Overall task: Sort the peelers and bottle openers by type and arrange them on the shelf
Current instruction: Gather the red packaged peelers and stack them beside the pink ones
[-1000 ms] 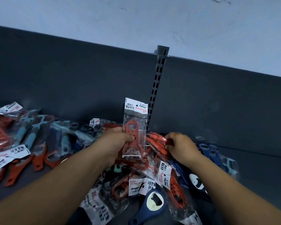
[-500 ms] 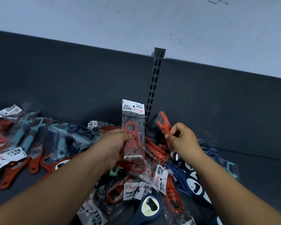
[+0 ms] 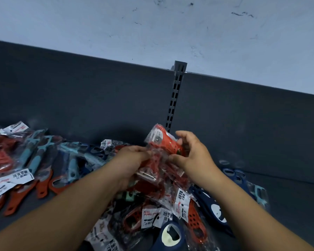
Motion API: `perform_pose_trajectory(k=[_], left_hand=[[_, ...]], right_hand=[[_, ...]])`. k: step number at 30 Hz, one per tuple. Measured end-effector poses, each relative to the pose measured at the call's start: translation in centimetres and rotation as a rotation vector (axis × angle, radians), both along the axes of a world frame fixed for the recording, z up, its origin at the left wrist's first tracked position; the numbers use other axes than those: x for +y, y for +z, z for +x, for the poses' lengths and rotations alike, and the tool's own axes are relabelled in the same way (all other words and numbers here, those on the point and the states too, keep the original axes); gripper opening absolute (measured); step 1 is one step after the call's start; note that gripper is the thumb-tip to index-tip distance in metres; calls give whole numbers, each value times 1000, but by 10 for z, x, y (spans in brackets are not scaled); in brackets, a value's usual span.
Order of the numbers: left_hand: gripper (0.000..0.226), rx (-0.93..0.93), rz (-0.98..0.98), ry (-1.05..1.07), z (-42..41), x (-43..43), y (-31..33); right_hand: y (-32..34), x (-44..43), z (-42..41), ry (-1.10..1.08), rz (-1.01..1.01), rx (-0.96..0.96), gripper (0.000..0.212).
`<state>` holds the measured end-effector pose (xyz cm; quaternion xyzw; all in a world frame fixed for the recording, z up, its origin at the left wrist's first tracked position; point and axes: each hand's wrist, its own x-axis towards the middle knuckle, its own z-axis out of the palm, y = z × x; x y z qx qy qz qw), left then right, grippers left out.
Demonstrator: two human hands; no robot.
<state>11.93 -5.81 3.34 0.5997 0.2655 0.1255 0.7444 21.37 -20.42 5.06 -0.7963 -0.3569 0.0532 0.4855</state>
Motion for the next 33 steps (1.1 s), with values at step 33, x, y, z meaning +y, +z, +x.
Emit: perform_pose_trajectory(k=[33], left_hand=[[44,-179,-100,-125,-18,-21,18]], right_hand=[[-7,25,-36,-15,110,86,25]])
